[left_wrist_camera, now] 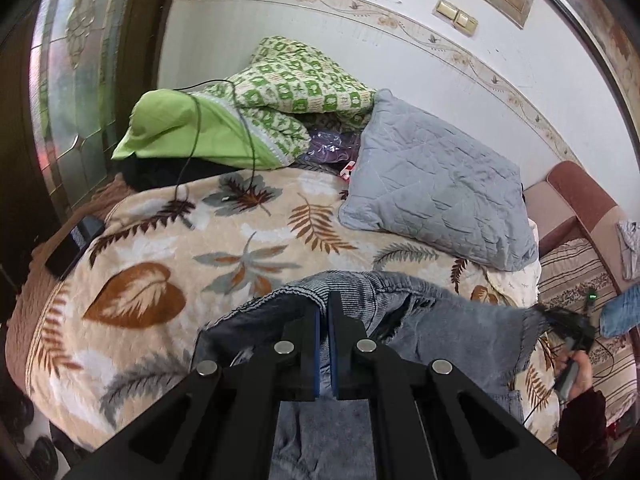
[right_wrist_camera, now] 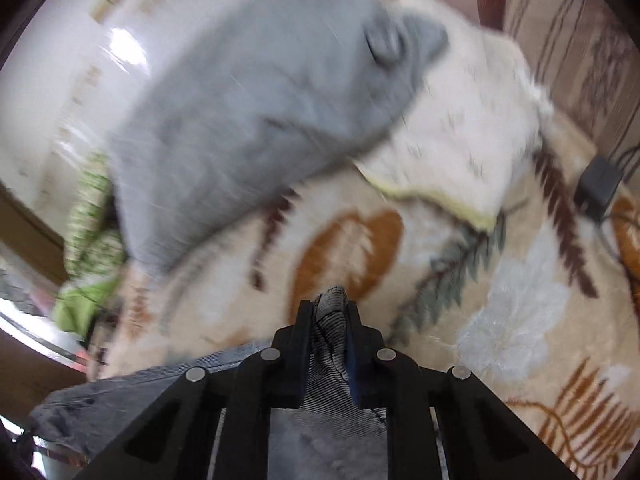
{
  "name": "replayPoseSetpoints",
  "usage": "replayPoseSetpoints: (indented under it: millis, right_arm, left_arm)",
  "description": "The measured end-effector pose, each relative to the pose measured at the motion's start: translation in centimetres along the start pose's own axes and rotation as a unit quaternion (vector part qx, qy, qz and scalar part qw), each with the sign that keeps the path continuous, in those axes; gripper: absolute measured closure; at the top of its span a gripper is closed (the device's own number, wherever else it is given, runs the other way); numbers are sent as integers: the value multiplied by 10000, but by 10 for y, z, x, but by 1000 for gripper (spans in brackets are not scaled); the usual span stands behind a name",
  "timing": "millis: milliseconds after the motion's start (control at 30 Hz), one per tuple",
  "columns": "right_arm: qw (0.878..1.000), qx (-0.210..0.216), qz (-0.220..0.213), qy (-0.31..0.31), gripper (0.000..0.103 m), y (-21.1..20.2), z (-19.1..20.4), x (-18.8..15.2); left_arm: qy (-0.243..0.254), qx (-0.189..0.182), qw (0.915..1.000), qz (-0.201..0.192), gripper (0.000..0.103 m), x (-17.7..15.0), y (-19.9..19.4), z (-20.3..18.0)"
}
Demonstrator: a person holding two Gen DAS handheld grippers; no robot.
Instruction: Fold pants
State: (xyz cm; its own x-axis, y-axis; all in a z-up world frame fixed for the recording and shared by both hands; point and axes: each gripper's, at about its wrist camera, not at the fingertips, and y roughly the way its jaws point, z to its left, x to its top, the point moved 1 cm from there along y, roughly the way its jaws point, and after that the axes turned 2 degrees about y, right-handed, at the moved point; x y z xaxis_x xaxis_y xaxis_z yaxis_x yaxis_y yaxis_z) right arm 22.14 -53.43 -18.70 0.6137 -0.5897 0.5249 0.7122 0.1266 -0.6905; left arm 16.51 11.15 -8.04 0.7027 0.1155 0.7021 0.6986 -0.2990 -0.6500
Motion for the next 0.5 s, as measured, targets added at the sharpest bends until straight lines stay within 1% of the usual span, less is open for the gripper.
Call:
replayPoseSetpoints:
  millis: [67, 100, 167, 233, 333, 400, 433, 500]
  right_arm:
    - [9991, 216, -359, 32, 87, -39, -1, -8]
    - [9985, 280, -459, 68, 87, -53, -2, -14]
    - [9976, 389, -570, 118, 87, -80, -12, -36]
    - [9976, 378, -574, 118, 88, -101, -27, -66]
    - [9982, 306, -372, 350, 88, -124, -60, -124]
    - [9986, 205, -152, 455, 88, -133, -83, -166]
    - [9987, 100, 11, 495, 88, -134, -95, -189]
    - [9978, 66, 303, 590, 87, -135, -116, -222]
  left_arm:
    - [-30, 12, 10000, -10, 100, -13, -12, 4]
    - [-24, 39, 10000, 4, 100, -21, -18, 7]
    - [-54, 113, 9999, 69, 100, -39, -26, 16]
    - [-151, 153, 9995, 239, 100, -61, -29, 29]
    - [-234, 420, 9967, 652, 99, -96, -21, 51]
    - [-354, 582, 9930, 963, 99, -119, -9, 69]
    - [-440, 622, 9907, 1125, 99, -128, -3, 77]
    - [-610, 613, 9854, 1469, 99, -143, 9, 90]
